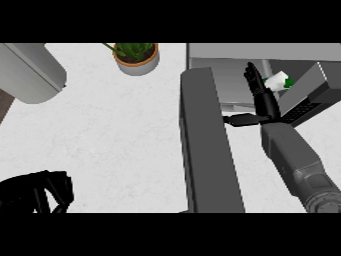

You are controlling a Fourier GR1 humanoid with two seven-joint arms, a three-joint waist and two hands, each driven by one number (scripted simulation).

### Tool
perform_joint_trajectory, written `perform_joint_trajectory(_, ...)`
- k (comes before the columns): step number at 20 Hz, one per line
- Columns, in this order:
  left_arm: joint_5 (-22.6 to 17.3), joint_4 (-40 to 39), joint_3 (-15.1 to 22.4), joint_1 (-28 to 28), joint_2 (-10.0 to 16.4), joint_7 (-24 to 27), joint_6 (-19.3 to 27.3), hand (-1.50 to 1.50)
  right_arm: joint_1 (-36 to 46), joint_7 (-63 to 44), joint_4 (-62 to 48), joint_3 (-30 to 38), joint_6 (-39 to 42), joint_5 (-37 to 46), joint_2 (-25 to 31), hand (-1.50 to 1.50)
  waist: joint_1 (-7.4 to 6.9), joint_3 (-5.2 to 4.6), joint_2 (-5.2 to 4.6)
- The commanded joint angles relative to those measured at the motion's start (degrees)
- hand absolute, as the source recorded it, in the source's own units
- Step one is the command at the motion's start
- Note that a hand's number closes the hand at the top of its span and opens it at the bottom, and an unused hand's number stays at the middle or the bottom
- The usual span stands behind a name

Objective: Pick up the milk, place it into the microwave and close the microwave

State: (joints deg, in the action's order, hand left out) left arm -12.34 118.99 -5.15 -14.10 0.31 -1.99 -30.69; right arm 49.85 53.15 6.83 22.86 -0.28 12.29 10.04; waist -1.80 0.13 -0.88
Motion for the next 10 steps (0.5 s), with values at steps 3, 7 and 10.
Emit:
perform_joint_trajectory(3, 4.72, 2.89, 10.27, -3.24, -0.3, -0.38, 6.14, 1.5, -7.07, 3.74, 3.29, -0.79, 3.65, -1.3, -3.09, -1.5, 1.28, -0.11, 0.87)
perform_joint_trajectory(7, 3.39, -1.05, 9.59, 6.99, -0.31, -7.78, 7.61, 1.5, -11.82, 5.44, 5.62, -2.31, 5.88, -1.13, -2.44, -1.5, 1.83, -0.1, 0.78)
perform_joint_trajectory(10, 9.19, 0.38, 19.03, -0.18, -0.31, -1.89, 8.91, 1.5, -15.71, 5.48, 8.84, -3.63, 6.95, -1.08, -1.16, -1.5, 1.82, -0.14, 1.02)
